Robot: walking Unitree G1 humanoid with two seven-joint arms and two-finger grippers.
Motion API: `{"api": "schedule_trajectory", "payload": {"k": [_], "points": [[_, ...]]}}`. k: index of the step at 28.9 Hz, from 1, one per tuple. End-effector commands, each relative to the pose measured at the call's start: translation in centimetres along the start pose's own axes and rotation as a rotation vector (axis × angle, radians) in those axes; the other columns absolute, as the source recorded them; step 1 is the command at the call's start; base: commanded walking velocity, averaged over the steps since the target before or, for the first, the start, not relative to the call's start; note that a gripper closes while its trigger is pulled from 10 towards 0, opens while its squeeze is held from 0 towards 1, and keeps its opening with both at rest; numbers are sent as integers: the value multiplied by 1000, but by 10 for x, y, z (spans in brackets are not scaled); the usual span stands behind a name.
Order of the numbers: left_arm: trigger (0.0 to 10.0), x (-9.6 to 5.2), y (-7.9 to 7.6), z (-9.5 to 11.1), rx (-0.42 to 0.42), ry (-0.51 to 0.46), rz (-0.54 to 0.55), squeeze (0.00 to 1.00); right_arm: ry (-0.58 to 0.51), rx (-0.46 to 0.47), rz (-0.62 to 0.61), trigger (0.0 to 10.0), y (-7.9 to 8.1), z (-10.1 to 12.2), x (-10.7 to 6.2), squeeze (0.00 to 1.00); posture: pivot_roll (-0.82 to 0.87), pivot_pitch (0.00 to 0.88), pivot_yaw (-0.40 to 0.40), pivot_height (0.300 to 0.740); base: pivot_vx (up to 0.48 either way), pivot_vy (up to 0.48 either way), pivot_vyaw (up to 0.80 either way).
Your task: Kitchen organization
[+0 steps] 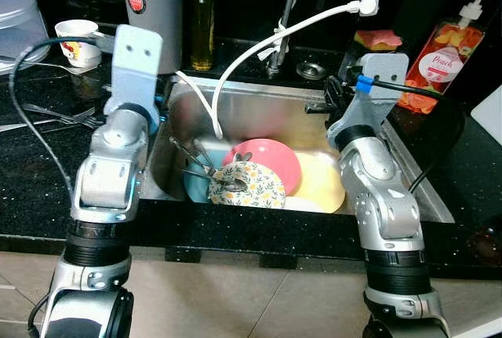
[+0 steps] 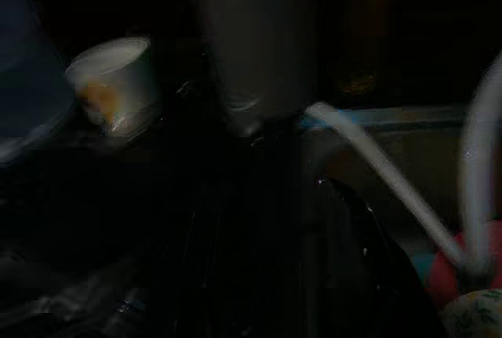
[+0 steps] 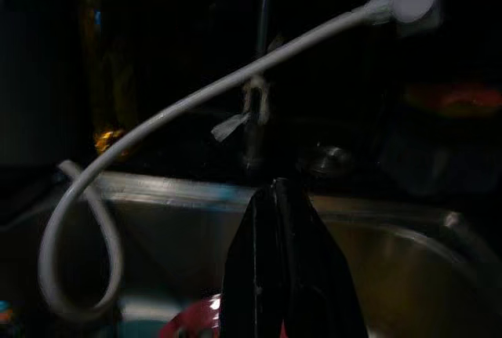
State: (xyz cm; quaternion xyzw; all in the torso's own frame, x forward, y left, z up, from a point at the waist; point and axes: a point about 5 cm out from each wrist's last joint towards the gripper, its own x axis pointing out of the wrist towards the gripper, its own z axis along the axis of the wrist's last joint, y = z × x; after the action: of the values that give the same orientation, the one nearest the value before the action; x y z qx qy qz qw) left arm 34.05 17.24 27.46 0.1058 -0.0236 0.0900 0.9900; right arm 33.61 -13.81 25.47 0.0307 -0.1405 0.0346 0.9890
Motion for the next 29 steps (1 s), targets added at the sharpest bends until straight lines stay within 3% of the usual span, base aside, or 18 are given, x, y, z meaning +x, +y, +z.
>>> {"api": "schedule_trajectory", "payload": {"k": [1, 3, 6, 10, 14, 15, 16, 20, 24, 29], "points": [[10000, 5, 10, -18, -43, 115, 99, 0, 78, 29, 79, 10000, 10, -11, -1, 0, 214, 10, -98, 740, 0, 0, 0], [10000, 6, 11, -28, -44, 153, 124, 0, 99, 39, 114, 10000, 15, -16, -1, 0, 216, 11, -98, 740, 0, 0, 0], [10000, 7, 4, -44, 107, 175, 113, 0, 146, 84, 116, 10000, 25, -32, -6, 0, 216, 11, -94, 740, 0, 0, 0], [10000, 8, 4, -48, 163, 185, 109, 0, 155, 78, 94, 10000, 27, -40, -9, 0, 231, 9, -73, 740, 0, 0, 0], [10000, 6, 10, -60, 159, 196, 140, 0, 126, 89, 53, 10000, 29, -44, -15, 0, 223, 1, -64, 740, 0, 0, 0], [10000, 5, 12, -62, 152, 155, 164, 0, 109, 94, 35, 10000, 28, -47, -18, 0, 221, 0, -66, 740, 0, 0, 0], [10000, 1, 10, -57, 170, 23, 170, 0, 102, 98, 11, 10000, 26, -55, -24, 0, 222, 0, -71, 740, 0, 0, 0], [10000, -3, 5, -59, 158, -24, 151, 0, 105, 88, -3, 10000, 22, -62, -31, 0, 223, 0, -64, 740, 0, 0, 0], [10000, -4, 4, -73, 161, 11, 161, 0, 112, 80, -66, 10000, 12, -71, -39, 0, 197, 0, -81, 740, 0, 0, 0], [10000, 10, 11, -75, 186, 66, 236, 0, 63, 55, -37, 10000, 19, -58, -31, 0, 175, 0, -125, 740, 0, 0, 0]]}}
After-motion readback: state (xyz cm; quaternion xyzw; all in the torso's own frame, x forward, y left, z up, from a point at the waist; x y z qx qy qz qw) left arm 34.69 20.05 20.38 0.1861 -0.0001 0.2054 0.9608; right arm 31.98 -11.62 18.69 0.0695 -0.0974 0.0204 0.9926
